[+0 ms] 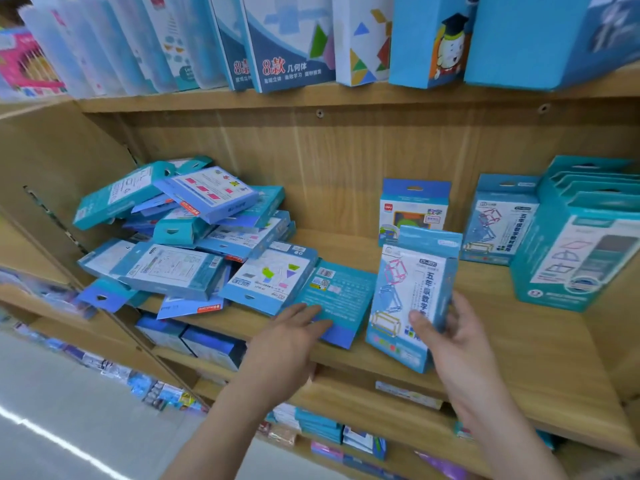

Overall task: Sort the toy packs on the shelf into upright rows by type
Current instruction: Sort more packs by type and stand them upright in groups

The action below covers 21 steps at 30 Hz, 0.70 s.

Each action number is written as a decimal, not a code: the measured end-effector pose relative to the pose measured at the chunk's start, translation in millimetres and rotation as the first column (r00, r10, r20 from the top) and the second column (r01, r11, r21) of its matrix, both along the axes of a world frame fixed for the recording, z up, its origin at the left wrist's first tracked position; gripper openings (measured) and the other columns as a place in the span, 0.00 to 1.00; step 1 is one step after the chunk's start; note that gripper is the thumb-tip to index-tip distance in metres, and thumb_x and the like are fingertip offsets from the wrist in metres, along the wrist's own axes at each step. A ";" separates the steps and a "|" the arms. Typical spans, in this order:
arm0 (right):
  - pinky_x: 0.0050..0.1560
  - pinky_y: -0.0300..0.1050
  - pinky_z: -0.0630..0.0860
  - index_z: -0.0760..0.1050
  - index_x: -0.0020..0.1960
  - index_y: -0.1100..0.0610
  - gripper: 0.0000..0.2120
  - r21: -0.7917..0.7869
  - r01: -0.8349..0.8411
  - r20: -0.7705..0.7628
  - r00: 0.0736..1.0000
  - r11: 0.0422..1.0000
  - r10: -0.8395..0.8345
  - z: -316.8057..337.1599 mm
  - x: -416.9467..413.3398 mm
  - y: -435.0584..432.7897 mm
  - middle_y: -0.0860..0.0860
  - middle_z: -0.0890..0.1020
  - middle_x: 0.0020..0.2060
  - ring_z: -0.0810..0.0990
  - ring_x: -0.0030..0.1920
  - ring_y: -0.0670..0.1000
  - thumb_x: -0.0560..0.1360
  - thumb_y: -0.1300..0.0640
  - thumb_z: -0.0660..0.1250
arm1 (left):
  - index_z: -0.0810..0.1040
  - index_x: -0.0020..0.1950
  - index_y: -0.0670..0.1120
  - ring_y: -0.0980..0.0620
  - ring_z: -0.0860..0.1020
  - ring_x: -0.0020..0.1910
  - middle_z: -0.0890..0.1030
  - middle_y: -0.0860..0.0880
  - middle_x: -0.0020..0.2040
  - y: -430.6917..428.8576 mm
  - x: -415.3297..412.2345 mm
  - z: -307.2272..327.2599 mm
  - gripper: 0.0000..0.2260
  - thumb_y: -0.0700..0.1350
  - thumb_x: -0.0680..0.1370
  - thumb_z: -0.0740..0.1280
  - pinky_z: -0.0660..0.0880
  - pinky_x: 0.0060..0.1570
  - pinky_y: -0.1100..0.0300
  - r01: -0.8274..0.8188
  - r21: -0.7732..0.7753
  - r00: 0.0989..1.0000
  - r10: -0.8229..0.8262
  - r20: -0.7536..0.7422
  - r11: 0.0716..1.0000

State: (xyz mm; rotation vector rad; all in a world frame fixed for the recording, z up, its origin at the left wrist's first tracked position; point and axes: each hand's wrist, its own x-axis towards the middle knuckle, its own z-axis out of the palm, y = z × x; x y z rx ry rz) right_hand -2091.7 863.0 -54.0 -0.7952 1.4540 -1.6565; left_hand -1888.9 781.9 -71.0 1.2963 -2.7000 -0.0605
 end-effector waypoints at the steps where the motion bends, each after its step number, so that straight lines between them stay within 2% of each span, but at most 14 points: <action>1: 0.49 0.46 0.78 0.73 0.52 0.44 0.18 -0.006 0.001 -0.021 1.000 1.000 -0.002 -0.8 -4.5 1.5 0.44 0.83 0.47 0.83 0.47 0.44 0.74 0.67 0.68 | 0.67 0.72 0.53 0.48 0.66 0.71 0.68 0.50 0.73 -3.8 -0.8 -6.3 0.31 0.37 0.70 0.68 0.65 0.68 0.54 0.003 -0.030 0.999 -0.002 0.048 1.000; 3: 0.49 0.45 0.78 0.73 0.52 0.44 0.19 -0.008 0.003 -0.050 0.999 1.000 -0.004 -2.7 -10.5 5.3 0.43 0.83 0.48 0.83 0.47 0.41 0.73 0.67 0.68 | 0.77 0.64 0.51 0.48 0.78 0.60 0.79 0.49 0.62 -10.7 -1.2 -18.7 0.31 0.38 0.62 0.76 0.76 0.57 0.53 -0.012 -0.101 0.999 0.017 0.049 0.995; 5: 0.48 0.43 0.78 0.73 0.51 0.43 0.19 -0.002 0.009 -0.067 0.998 1.000 -0.009 -6.3 -15.4 9.1 0.41 0.84 0.46 0.82 0.47 0.40 0.73 0.68 0.68 | 0.81 0.57 0.50 0.50 0.82 0.53 0.83 0.50 0.55 -16.2 -2.8 -23.3 0.28 0.37 0.59 0.77 0.79 0.49 0.53 -0.011 -0.166 1.000 0.007 -0.025 0.986; 9: 0.49 0.44 0.76 0.74 0.51 0.44 0.19 -0.005 0.055 -0.082 0.995 0.998 -0.055 -12.8 -29.6 14.6 0.38 0.84 0.45 0.82 0.47 0.41 0.73 0.68 0.68 | 0.81 0.51 0.49 0.49 0.82 0.42 0.84 0.52 0.43 -13.5 -10.6 3.4 0.12 0.40 0.69 0.66 0.78 0.43 0.58 0.052 -0.247 0.955 -0.120 -0.272 0.968; 11: 0.49 0.44 0.76 0.74 0.50 0.44 0.19 -0.012 0.081 -0.092 0.992 0.997 -0.081 -14.3 -37.9 16.1 0.38 0.84 0.43 0.82 0.46 0.40 0.73 0.68 0.68 | 0.82 0.49 0.48 0.50 0.79 0.39 0.83 0.52 0.40 -11.0 -21.7 33.0 0.08 0.46 0.76 0.64 0.73 0.39 0.61 -0.038 -0.176 0.893 -0.045 -0.448 0.984; 14: 0.49 0.44 0.76 0.74 0.49 0.44 0.18 -0.007 0.094 -0.095 0.991 0.996 -0.094 -18.6 -45.1 18.8 0.38 0.84 0.42 0.82 0.45 0.39 0.73 0.68 0.68 | 0.84 0.45 0.48 0.54 0.78 0.39 0.81 0.55 0.37 -26.6 -39.0 57.4 0.05 0.48 0.75 0.70 0.70 0.39 0.66 -0.189 0.085 0.750 0.199 -0.630 0.978; 17: 0.48 0.44 0.76 0.73 0.49 0.44 0.18 0.007 0.083 -0.101 0.991 0.997 -0.082 -25.4 -47.1 23.0 0.37 0.84 0.42 0.82 0.45 0.39 0.73 0.67 0.68 | 0.84 0.44 0.47 0.60 0.77 0.39 0.80 0.59 0.36 -40.8 -49.2 53.4 0.03 0.46 0.73 0.72 0.72 0.41 0.69 -0.171 0.205 0.709 0.265 -0.653 0.964; 19: 0.48 0.43 0.76 0.73 0.51 0.44 0.18 0.005 0.072 -0.100 0.992 0.997 -0.071 -29.0 -48.8 25.1 0.39 0.84 0.45 0.82 0.47 0.39 0.73 0.67 0.68 | 0.84 0.42 0.48 0.65 0.77 0.38 0.80 0.61 0.36 -44.4 -52.1 46.6 0.02 0.46 0.73 0.72 0.69 0.38 0.73 -0.169 0.233 0.686 0.284 -0.670 0.958; 21: 0.51 0.42 0.76 0.72 0.55 0.46 0.19 0.004 0.065 -0.119 0.991 0.998 -0.064 -32.5 -51.1 25.4 0.41 0.82 0.49 0.81 0.49 0.39 0.73 0.68 0.67 | 0.83 0.41 0.50 0.67 0.76 0.37 0.81 0.61 0.36 -43.9 -53.2 42.7 0.02 0.46 0.74 0.72 0.68 0.36 0.72 -0.174 0.229 0.658 0.287 -0.697 0.958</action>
